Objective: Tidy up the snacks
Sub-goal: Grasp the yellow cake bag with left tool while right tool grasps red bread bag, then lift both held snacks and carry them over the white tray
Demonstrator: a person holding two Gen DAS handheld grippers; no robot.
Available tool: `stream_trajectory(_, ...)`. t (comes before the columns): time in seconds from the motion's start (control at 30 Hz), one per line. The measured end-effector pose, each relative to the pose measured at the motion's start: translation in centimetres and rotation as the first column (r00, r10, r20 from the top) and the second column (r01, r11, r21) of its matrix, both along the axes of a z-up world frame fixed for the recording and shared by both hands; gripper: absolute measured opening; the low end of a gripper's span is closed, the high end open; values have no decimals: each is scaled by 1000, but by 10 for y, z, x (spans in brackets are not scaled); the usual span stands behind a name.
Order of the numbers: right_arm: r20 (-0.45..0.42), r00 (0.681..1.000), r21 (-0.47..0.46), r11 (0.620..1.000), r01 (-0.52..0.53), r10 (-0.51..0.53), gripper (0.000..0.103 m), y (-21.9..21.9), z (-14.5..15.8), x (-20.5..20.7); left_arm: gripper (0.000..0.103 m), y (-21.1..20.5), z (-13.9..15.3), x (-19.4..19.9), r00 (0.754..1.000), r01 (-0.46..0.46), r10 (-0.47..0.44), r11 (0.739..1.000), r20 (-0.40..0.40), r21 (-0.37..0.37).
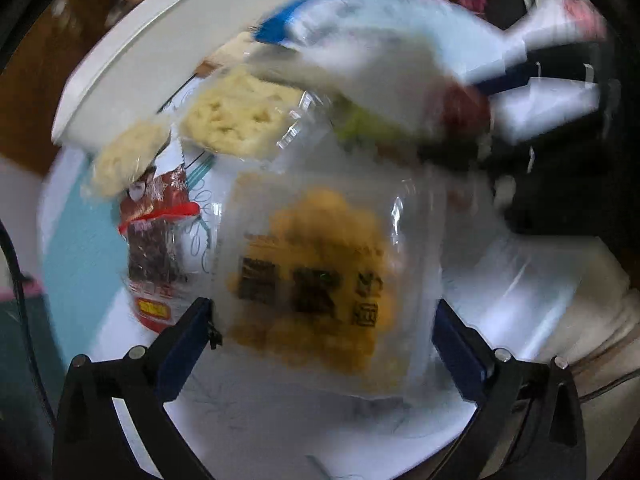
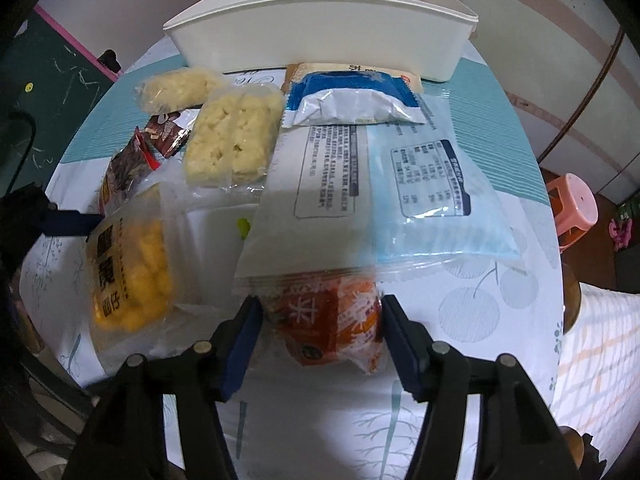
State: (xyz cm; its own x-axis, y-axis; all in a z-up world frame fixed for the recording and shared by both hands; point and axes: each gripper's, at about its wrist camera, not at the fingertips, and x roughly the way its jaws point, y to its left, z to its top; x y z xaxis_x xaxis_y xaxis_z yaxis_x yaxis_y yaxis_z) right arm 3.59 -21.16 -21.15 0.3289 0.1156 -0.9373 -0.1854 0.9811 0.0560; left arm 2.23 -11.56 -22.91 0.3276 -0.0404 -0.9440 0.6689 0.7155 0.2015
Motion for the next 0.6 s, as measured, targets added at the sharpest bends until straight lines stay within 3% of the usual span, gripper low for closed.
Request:
stream_trajectory(0.23, 11, 1000, -1, 1000, -2, 2, 59, 1, -1, -2, 103, 5, 0, 16, 997, -66, 64, 997, -54, -46)
stream_trajectory(0.3, 12, 1000, -1, 1000, -2, 2, 58, 2, -1, -2, 99, 5, 1, 16, 997, -71, 69, 996, -42, -48)
stream_trajectory(0.37, 10, 1000, 1, 1000, -3, 3, 57, 2, 0, -3, 84, 11, 7, 14, 996, -86, 85, 995, -16, -58)
stream_trajectory(0.6, 7, 1000, 4, 1000, -3, 3, 54, 4, 6, -10, 74, 24, 19, 17, 989, -147, 145, 984, -31, -102)
